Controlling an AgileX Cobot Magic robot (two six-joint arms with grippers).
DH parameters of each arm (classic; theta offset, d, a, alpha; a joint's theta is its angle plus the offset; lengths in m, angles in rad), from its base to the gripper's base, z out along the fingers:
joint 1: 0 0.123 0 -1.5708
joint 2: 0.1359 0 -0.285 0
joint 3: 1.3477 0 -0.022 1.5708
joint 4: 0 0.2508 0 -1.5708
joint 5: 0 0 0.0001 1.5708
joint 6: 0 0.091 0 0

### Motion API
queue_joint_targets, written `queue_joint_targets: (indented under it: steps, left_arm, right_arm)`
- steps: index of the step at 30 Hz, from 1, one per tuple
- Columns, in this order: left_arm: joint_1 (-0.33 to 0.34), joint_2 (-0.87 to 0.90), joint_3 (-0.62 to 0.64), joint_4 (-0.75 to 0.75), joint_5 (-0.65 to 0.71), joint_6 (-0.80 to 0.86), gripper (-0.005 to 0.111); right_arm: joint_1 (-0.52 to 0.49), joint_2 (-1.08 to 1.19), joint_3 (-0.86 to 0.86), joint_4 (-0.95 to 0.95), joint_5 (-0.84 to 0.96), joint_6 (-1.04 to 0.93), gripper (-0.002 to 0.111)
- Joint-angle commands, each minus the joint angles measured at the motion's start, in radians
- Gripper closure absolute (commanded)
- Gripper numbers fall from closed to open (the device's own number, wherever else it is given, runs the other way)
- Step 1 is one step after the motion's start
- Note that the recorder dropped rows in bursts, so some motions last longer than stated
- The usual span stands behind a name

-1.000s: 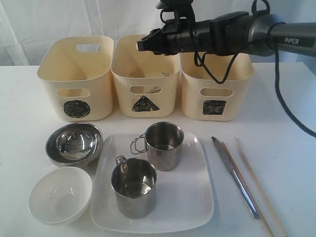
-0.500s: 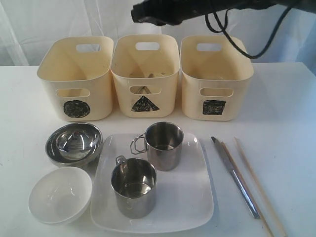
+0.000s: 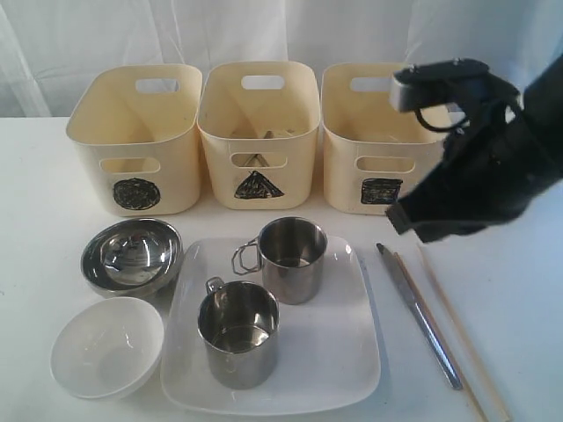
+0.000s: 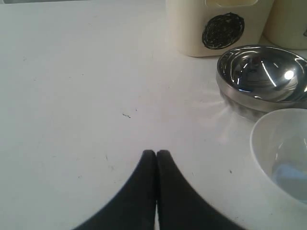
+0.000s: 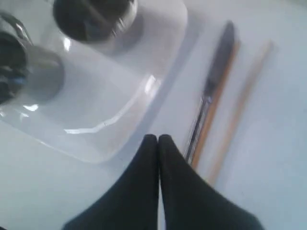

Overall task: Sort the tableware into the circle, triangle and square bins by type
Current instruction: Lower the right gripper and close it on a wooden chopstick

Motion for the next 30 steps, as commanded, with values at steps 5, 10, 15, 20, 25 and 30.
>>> queue_joint_targets:
  steps: [5,10,15,20,25,30]
  left_arm:
    - [0.002,-0.005,0.004,-0.001,-0.002,-0.004,0.107]
    - [0.002,-0.005,0.004,-0.001,-0.002,-0.004,0.107]
    - [0.002,-0.005,0.004,-0.001,-0.002,-0.004,0.107]
    - [0.002,-0.005,0.004,-0.001,-0.002,-0.004,0.107]
    - [0.002,-0.005,0.004,-0.001,-0.002,-0.004,0.107]
    - [0.002,-0.005,0.004,-0.001,-0.002,-0.004,0.107]
  right_arm:
    - [-0.002,0.044,0.23,-0.211,0.048,0.11,0.067]
    - [-0.002,0.169,0.276,-0.211,-0.028,0.135,0.066]
    - [-0.002,0.246,0.278,-0.232,-0.08,0.163,0.066]
    - [-0.018,0.262,0.278,-0.274,-0.101,0.192,0.066]
    - [-0.101,0.268,0.278,-0.271,-0.115,0.192,0.066]
    - [-0.121,0.268,0.278,-0.199,-0.124,0.157,0.066]
